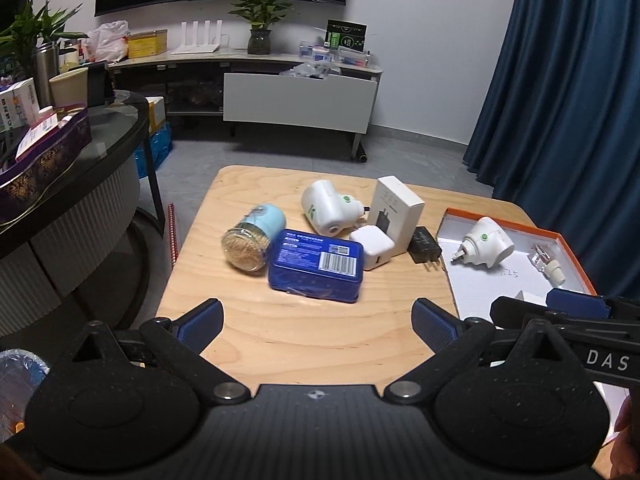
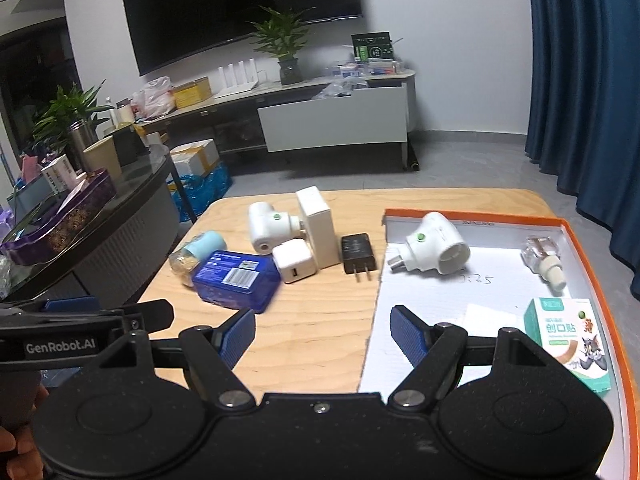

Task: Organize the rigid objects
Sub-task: 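Withdraw both grippers from the orange-rimmed box back over the table objects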

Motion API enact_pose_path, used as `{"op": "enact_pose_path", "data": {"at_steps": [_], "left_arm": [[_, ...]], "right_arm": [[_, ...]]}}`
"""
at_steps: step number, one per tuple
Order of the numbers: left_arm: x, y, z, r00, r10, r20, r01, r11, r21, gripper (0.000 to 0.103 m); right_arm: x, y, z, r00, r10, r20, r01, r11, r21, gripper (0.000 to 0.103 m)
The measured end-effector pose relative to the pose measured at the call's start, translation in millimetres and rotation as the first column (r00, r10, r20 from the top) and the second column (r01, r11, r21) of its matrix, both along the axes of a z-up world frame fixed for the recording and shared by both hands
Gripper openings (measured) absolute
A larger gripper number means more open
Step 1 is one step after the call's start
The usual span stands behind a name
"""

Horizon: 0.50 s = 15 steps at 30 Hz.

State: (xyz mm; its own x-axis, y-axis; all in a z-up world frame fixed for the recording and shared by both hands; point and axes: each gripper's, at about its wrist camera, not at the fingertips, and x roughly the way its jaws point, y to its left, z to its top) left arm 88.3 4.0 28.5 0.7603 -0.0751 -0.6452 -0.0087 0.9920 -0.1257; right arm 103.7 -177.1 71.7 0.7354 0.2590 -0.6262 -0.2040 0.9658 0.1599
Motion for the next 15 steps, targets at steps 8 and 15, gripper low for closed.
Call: {"op": "enact_pose_path", "data": {"at_steps": [8, 15], "left_arm": [[-2.4, 2.0, -1.5, 1.0, 0.001, 0.002, -0.001, 1.0, 0.002, 0.103], [-3.5, 3.9, -1.3, 1.0, 0.009, 0.004, -0.009, 1.0, 0.002, 0.103]], "right_arm": [[-0.4, 4.6, 1.2, 1.0, 0.004, 0.002, -0.004, 1.0, -0.002, 0.089], [0.3, 7.1, -0.5, 1.0, 0.011, -0.001, -0.011, 1.0, -0.002, 0.089]]}}
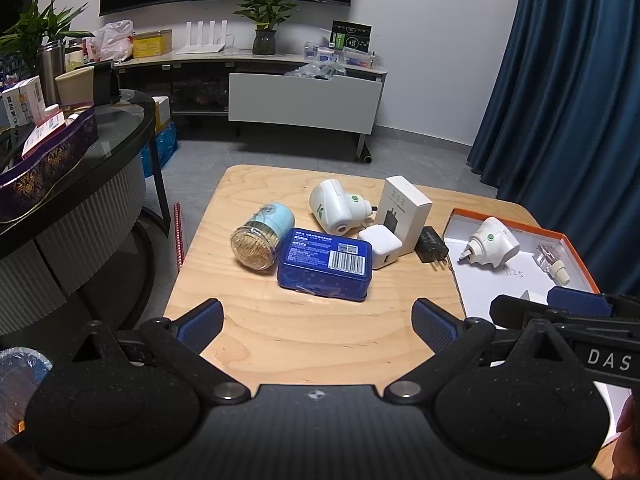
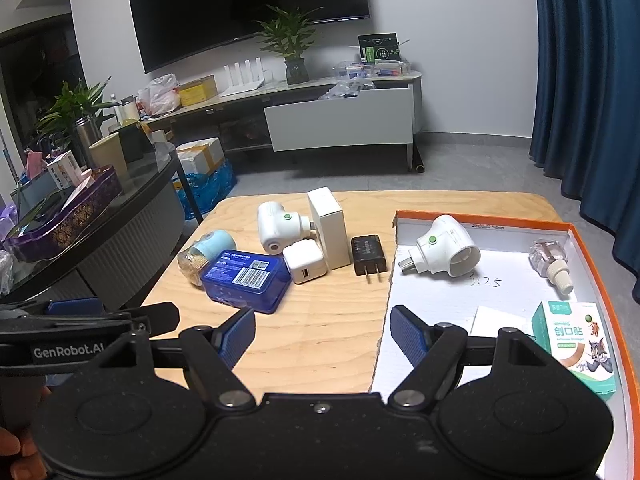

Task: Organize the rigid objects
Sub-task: 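Withdraw both grippers from the orange-rimmed box back over the table objects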

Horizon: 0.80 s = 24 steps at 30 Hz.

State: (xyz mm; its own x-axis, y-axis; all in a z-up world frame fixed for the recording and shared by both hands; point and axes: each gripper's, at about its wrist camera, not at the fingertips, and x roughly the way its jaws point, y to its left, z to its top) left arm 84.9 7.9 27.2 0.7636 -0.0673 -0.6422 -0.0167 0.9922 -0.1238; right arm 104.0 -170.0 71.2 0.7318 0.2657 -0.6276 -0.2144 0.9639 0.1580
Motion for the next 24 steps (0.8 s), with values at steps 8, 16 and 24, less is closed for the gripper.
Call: {"op": "enact_pose_path", "data": {"at_steps": [8, 16, 24], "left_arm": [[1.9, 2.7, -0.9, 1.0, 0.002, -0.002, -0.002, 1.0, -0.001, 0.103], [2.8, 4.7, -2.3, 1.0, 0.003, -0.003, -0.003, 1.0, -0.002, 0.103], [3.1, 6.2, -2.8, 1.0, 0.003, -0.003, -0.003, 1.0, -0.005, 0.103]], "right_arm": [[2.7, 1.8, -1.7, 1.0, 0.005, -0.004, -0.005, 1.0, 0.0, 0.089], [4.5, 2.2, -2.4, 1.0, 0.003, -0.006, -0.003, 1.0, -0.005, 0.089], [7.6, 3.2, -5.4, 1.0, 0.0, -0.009, 0.0, 1.0, -0.012, 0.089]]}}
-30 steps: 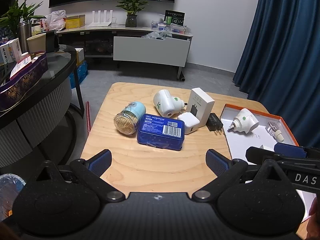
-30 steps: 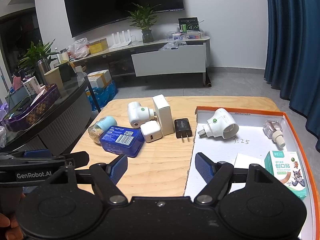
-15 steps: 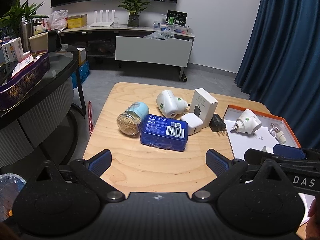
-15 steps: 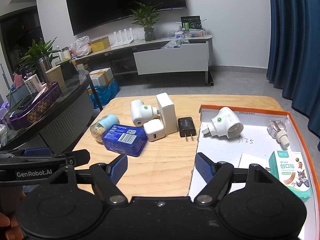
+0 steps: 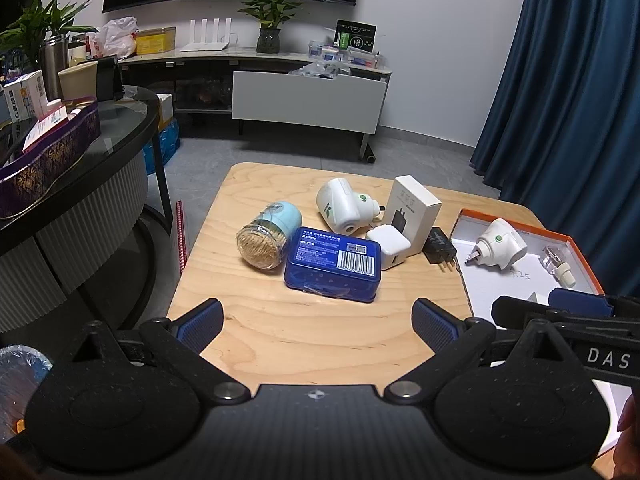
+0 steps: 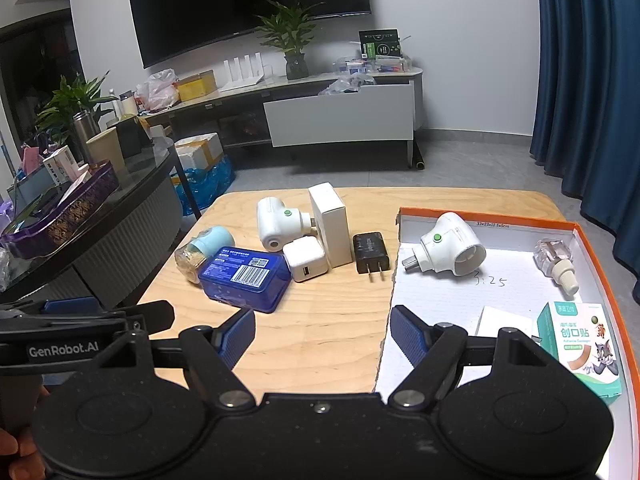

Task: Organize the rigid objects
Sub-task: 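Withdraw both grippers from the orange-rimmed box back over the table objects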

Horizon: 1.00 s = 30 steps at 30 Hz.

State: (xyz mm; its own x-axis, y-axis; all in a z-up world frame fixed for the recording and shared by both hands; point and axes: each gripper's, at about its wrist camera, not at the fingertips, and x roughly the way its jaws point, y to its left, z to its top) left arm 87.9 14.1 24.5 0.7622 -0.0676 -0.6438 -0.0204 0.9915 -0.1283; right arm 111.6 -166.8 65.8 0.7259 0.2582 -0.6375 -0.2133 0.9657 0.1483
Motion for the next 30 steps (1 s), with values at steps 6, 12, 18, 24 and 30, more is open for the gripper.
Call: {"op": "enact_pose_path", "data": {"at_steps": [6, 12, 18, 24, 30], "left_arm": [[3, 3, -3, 1.0, 0.0, -0.003, 0.0, 1.0, -0.002, 0.103], [5, 3, -5, 1.0, -0.001, -0.008, 0.001, 1.0, -0.001, 0.103], [6, 3, -8, 1.0, 0.0, -0.01, 0.0, 1.0, -0.002, 0.103], [9, 3, -11, 1.0, 0.0, -0.021, 0.0, 1.0, -0.001, 0.103], [11, 1, -15, 0.999, -0.003, -0.032, 0.003, 1.0, 0.0, 0.103]], "right_arm": [[3, 3, -2, 1.0, -0.001, -0.003, 0.001, 1.0, -0.005, 0.089], [5, 2, -4, 1.0, -0.002, -0.009, 0.002, 1.0, -0.005, 0.089], [6, 2, -5, 1.0, -0.005, -0.011, 0.005, 1.0, -0.004, 0.089], [7, 2, -7, 1.0, -0.01, -0.014, 0.01, 1.0, 0.004, 0.089], [10, 1, -11, 1.0, -0.013, -0.025, 0.014, 1.0, 0.004, 0.089]]}}
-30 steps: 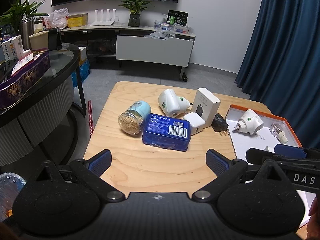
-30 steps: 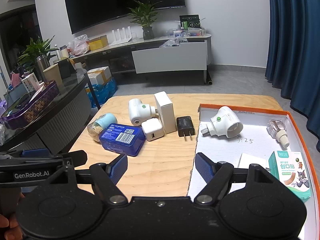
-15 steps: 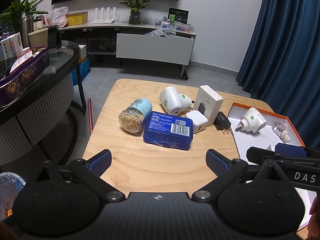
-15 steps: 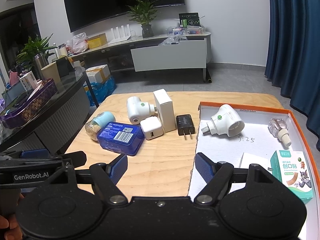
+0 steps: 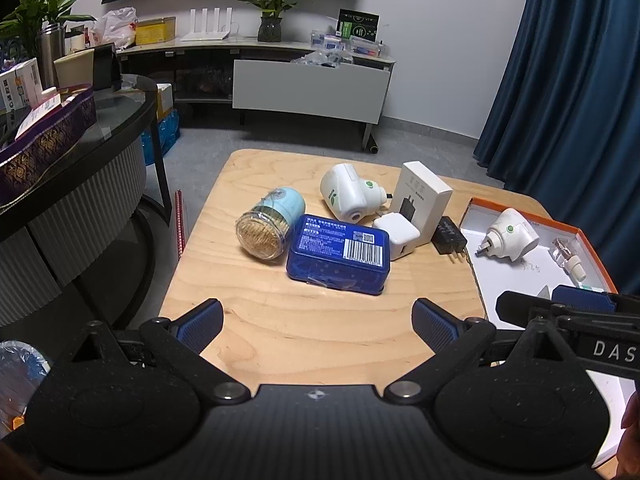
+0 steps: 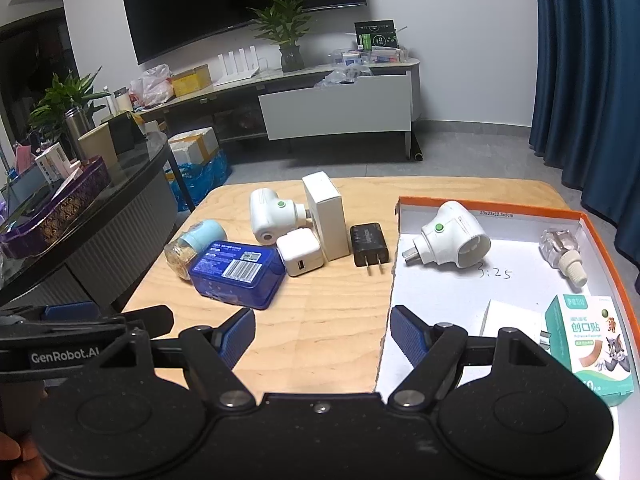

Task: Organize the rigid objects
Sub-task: 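Withdraw both grippers from the orange-rimmed box back over the table objects, then grasp clear toothpick jar with left gripper while right gripper grasps white rectangular box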

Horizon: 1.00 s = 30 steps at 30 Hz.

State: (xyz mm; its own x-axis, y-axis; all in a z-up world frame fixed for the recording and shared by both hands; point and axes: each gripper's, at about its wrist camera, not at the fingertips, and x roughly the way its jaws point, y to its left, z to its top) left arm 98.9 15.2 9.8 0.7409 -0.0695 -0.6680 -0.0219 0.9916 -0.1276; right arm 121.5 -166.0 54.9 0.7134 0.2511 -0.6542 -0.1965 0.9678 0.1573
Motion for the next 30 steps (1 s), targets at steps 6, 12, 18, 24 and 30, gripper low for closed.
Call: {"op": "enact_pose_path", "data": {"at_steps": [6, 12, 18, 24, 30], "left_arm": [[1, 0, -1, 1.0, 0.0, -0.002, 0.0, 1.0, 0.006, 0.103], [5, 2, -3, 1.0, 0.005, -0.004, -0.005, 1.0, 0.008, 0.103], [16, 4, -6, 1.0, 0.011, -0.008, -0.01, 1.0, 0.011, 0.103], [28, 7, -9, 1.0, 0.016, -0.01, -0.015, 0.999, 0.029, 0.103], [40, 12, -12, 1.0, 0.022, -0.015, -0.021, 0.999, 0.043, 0.103]], "right_arm": [[2, -1, -2, 1.0, -0.005, -0.004, 0.005, 1.0, 0.004, 0.089], [3, -1, -4, 1.0, -0.003, -0.006, 0.003, 1.0, 0.004, 0.089], [6, -5, -11, 1.0, -0.008, -0.015, 0.008, 1.0, 0.01, 0.089], [11, -8, -16, 1.0, -0.012, -0.029, 0.013, 1.0, 0.014, 0.089], [16, -7, -22, 0.999, -0.008, -0.04, 0.008, 1.0, 0.014, 0.089]]}}
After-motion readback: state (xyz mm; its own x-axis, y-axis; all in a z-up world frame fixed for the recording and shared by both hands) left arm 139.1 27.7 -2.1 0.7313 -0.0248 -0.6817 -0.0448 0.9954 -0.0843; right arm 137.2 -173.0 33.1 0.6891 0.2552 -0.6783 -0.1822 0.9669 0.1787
